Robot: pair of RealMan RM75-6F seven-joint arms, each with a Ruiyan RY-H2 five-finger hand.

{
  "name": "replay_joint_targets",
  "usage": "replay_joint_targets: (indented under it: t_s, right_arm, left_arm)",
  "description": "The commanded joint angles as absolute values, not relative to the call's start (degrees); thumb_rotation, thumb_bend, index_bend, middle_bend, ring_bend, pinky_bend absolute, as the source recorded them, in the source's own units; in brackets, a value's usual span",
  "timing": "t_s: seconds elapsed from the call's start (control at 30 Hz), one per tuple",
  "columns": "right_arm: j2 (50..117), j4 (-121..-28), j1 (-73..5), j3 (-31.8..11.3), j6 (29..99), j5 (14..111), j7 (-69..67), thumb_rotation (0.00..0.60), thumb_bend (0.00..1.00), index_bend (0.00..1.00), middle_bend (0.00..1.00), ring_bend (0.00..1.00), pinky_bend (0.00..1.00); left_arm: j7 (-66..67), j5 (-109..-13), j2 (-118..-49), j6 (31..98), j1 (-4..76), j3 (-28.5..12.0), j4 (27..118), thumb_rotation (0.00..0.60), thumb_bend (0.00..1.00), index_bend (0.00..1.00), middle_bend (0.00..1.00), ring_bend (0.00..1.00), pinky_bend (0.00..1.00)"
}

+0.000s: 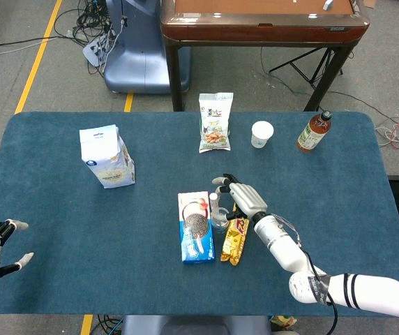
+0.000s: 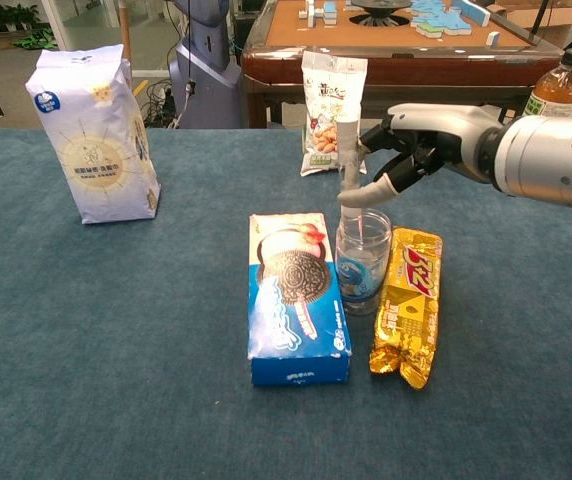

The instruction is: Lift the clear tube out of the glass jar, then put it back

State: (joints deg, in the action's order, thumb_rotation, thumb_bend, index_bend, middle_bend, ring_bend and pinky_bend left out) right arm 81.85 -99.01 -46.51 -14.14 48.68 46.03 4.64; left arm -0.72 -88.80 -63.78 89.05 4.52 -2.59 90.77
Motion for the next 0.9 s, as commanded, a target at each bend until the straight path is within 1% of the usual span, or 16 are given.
replay_joint_targets:
  t_s: [0.03,0.27,0.47,0.77,0.9]
  right_arm:
    - [81.2,-100.0,-46.0,-14.2,49.3,46.8,4.3,0.600,0.37,0.60,0.18,0.03,0.17]
    - [77.7,-105.2,-44.4,-14.5,50.9,49.9,3.1,0.600,0.37,0.61,0.22,0.03,0.17]
    - [75.2,-109.0,-43.1,-14.3,53.7,52.6,4.1,0.600,0.37,0.62,0.24,0.04,0.17]
    - [72.5,-112.4,-41.7,-14.7,57.1,54.4,5.1,0.600,0.37,0.63,0.25,0.04,0.17]
    - [71.6,-113.3,-41.0,-15.0,58.2,55.5,4.7,0.600,0.37,0.64,0.27,0.07,0.17]
  left_arm:
    - [-0.7,-88.7,-63.8,89.0,4.5,-2.6,90.8,0.600,0.16,0.36,0.36,0.32,0.43]
    - [-0.4,-88.5,-63.9,88.8,4.6,-2.7,90.7,0.600,0.16,0.36,0.36,0.32,0.43]
    - [0.2,-88.5,-64.1,88.7,4.7,-2.7,90.8,0.600,0.16,0.36,0.36,0.32,0.43]
    - [0.5,-88.1,-64.2,88.0,4.9,-2.7,90.8,0.600,0.16,0.36,0.36,0.32,0.43]
    - [0.6,-88.1,-64.1,88.1,4.9,-2.7,90.8,0.600,0.16,0.36,0.36,0.32,0.43]
